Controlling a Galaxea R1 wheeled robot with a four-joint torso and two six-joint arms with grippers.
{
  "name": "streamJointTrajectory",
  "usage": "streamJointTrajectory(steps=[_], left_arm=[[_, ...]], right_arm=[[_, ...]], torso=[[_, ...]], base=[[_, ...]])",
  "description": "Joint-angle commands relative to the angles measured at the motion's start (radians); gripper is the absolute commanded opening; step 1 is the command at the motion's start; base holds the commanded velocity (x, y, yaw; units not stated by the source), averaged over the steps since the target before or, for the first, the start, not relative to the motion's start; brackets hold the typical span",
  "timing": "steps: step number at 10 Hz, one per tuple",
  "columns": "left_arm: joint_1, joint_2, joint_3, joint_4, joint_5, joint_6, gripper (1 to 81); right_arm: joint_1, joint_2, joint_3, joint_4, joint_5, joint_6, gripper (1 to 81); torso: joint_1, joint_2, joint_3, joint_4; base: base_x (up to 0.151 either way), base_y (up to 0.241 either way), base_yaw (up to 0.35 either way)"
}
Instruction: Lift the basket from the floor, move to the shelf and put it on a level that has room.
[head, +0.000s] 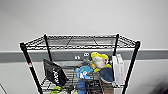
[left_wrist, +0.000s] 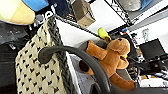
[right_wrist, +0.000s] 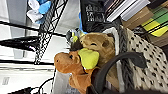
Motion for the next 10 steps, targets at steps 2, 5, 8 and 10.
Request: streamJointTrajectory(steps=[2,5,8,10], left_arm=[[-0.205,-0.119,0.207,0.0,0.039,-0.004,1.0],[-0.252,-0.204,0.325,-0.002,0.036,-0.01,1.0],[-0.332,-0.267,0.391,-0.008,0.037,-0.014,1.0],[-0.404,-0.29,0.423,-0.023,0.039,-0.037,1.0]], right_arm=[[0.192,-0.13,0.21,0.0,-0.016,0.007,1.0],[0.235,-0.195,0.321,0.001,0.004,0.008,1.0],[0.312,-0.244,0.388,0.009,0.003,0.013,1.0],[0.413,-0.278,0.433,0.058,-0.007,0.015,1.0]], torso=[[0.0,0.0,0.0,0.0],[0.0,0.0,0.0,0.0],[0.0,0.0,0.0,0.0],[0.0,0.0,0.0,0.0]], base=[[0.0,0.0,0.0],[0.0,0.0,0.0],[0.0,0.0,0.0],[0.0,0.0,0.0]])
